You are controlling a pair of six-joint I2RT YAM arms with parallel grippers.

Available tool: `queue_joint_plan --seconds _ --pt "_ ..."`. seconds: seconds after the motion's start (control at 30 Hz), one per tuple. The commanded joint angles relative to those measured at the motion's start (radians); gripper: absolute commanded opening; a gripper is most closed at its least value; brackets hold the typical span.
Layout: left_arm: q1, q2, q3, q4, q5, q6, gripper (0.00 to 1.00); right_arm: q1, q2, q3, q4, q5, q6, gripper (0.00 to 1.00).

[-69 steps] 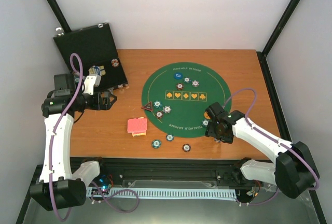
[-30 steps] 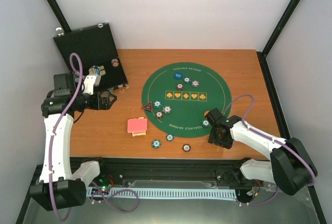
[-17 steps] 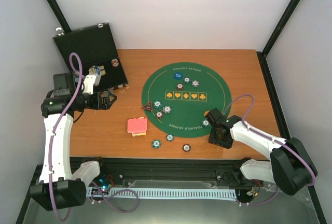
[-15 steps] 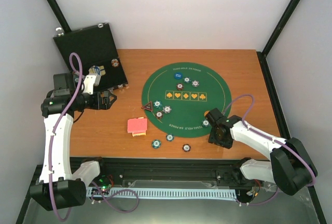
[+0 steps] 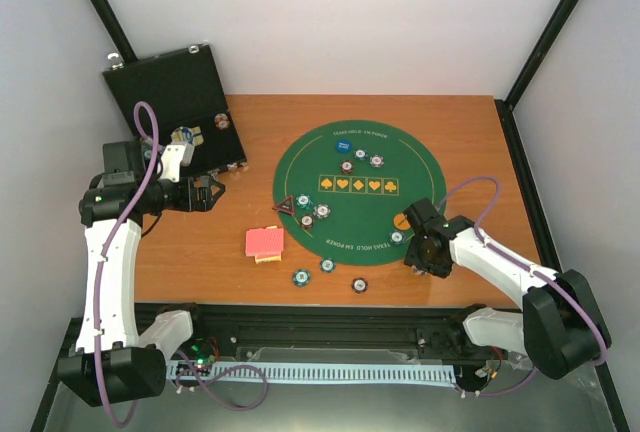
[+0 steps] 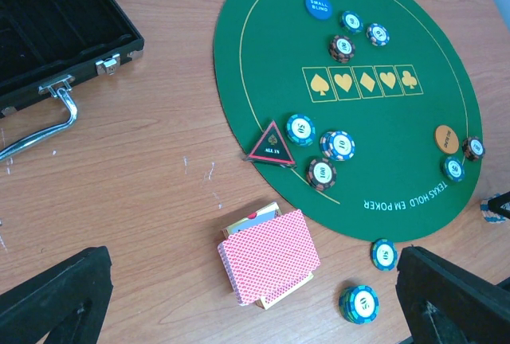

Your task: Distribute texas hold em gaming equipment

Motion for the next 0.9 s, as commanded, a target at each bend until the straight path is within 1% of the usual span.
queue_joint_plan --seconds 0.0,0.73,0.77,0.87 --pt "0.006 -0.016 0.020 -0.013 0.006 0.014 1.00 -0.015 0.009 0.022 0.012 -0.004 -0.022 0.52" --pt "0.006 -0.021 0.035 -0.020 0.002 0.013 1.00 -0.017 0.033 -0.015 0.039 -0.024 -0.014 0.46" --pt "0.006 -0.022 0.035 -0.021 0.003 0.013 1.00 -0.017 0.038 -0.015 0.038 -0.024 -0.014 0.46" --pt "0.007 -0.023 0.039 -0.023 0.000 0.016 1.00 -0.017 0.041 -0.015 0.038 -0.024 -0.014 0.39"
